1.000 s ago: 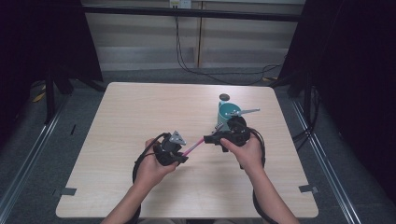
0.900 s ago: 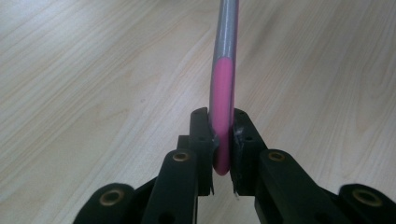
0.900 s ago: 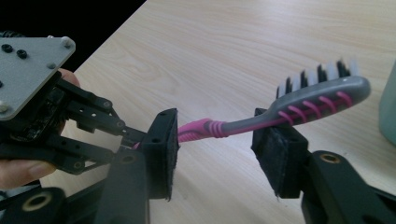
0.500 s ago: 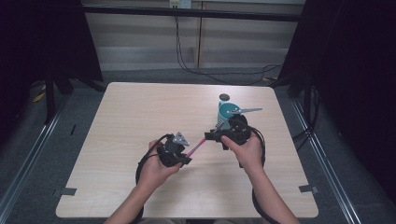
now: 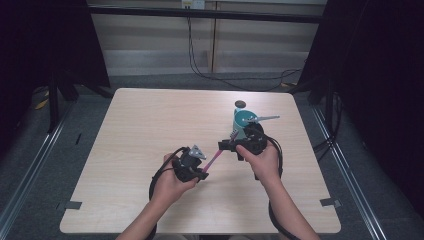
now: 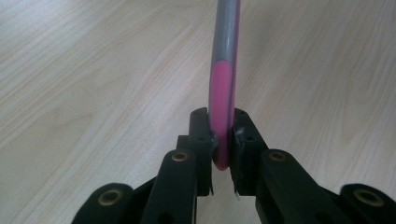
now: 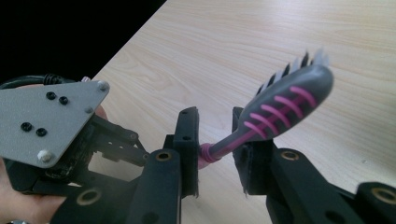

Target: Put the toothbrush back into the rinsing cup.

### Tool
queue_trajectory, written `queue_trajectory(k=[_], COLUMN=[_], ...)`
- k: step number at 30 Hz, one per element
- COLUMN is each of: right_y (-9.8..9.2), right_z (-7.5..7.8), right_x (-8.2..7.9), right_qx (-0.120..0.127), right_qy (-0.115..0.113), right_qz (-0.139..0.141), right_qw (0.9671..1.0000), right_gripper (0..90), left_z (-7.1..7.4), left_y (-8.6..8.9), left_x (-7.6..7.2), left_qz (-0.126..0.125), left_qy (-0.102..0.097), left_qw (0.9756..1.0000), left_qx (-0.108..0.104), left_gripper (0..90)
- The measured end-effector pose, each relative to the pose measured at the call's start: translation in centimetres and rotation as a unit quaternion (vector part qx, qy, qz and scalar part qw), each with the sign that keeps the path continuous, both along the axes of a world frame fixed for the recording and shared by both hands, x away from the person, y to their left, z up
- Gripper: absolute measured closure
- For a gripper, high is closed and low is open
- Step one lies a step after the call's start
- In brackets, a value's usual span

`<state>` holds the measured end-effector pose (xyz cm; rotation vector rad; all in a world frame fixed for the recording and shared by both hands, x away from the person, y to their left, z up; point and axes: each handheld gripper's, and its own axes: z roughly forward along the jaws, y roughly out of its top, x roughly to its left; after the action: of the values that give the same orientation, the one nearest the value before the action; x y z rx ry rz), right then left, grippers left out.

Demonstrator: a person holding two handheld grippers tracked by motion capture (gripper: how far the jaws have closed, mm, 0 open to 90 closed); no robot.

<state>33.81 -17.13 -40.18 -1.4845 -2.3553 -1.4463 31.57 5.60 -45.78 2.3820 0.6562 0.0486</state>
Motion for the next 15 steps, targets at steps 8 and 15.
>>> queue_trajectory(k=[8, 15], right_y=[0.2, 0.3], right_z=[0.2, 0.5], right_x=[-0.1, -0.2], right_qx=[0.047, 0.030], right_qy=[0.007, 0.001], right_qz=[0.012, 0.017], right_qw=[0.9988, 0.9994], right_gripper=[83.5, 83.9], left_z=[-0.3, -0.7], left_y=[-0.8, -1.5], left_x=[-0.3, -0.6], left_qz=[-0.007, -0.029], left_qy=[0.006, 0.009], left_qw=[0.9999, 0.9993], left_qx=[-0.003, -0.022], left_gripper=[80.1, 73.0])
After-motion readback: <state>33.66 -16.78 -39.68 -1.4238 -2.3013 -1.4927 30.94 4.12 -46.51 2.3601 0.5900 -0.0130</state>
